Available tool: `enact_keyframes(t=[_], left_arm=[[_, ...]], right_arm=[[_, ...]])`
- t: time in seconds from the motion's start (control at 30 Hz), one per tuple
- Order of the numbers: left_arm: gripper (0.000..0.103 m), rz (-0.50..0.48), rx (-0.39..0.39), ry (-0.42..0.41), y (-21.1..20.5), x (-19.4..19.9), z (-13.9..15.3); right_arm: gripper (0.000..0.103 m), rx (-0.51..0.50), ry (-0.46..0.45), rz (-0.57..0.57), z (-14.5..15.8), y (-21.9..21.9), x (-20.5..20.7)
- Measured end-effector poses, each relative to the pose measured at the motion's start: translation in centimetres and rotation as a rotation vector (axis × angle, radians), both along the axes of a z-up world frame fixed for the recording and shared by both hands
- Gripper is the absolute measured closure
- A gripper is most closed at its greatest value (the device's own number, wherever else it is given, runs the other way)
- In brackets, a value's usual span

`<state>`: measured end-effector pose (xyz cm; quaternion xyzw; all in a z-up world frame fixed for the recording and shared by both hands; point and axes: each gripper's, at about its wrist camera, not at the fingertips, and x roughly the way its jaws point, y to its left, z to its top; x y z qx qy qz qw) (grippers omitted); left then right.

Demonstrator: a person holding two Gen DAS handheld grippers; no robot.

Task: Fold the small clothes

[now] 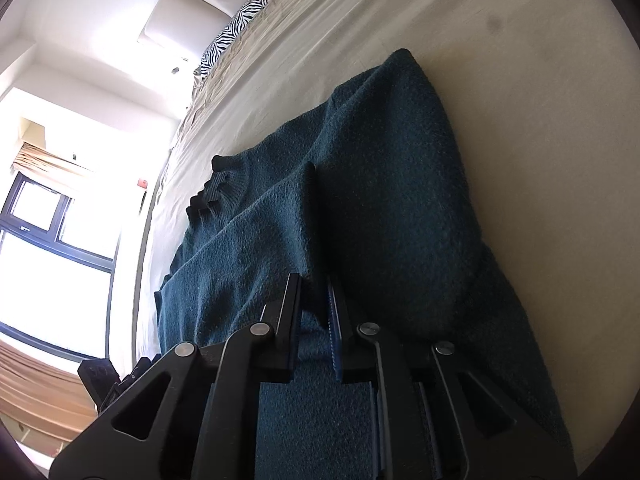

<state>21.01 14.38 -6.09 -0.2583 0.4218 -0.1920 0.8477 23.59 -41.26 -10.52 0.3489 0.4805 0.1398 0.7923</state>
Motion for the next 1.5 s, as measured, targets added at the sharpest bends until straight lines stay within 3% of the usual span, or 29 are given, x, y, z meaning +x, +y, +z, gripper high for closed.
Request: enact_keyframes(t=[0.23,0.33,0.47,0.73,0.9,1.2,1.5], left_arm=[[0.052,-0.029,0.013,0.033,-0.4,-5.1,0.2],[0.036,0.001,0.010,0.026,0.0,-8.3,1.3],[0.028,0.029,0.003,0.018,0.6,-12.4,2.9],[0.024,0.035,-0.020,0.086,-0.3,-19.2,2.6],[0.024,0.039,-0.040,0.142,-0.6,-22.4,1.4],[0.024,0.036,-0.024,0.217,-0.2,-24.7,0.9],[0.024,-0.040,0.036,0.291,-2.4,-25.8,-0.2]], right_arm=[[0.089,-0.010,-0.014,-0.034,1.2,-1.6,-4.4],[0.077,0.000,-0.038,-0.060,2.3,-3.1,-7.9],[0.049,0.028,-0.079,-0.115,3.7,-5.2,-13.3],[0.048,-0.015,-0.124,-0.116,5.1,-7.3,-24.0],[0.048,-0.055,-0.120,-0.102,4.8,-7.3,-28.0],[0.048,-0.101,-0.111,-0.101,5.4,-8.5,-30.9],[0.048,-0.145,-0.080,-0.106,5.7,-10.6,-33.4]])
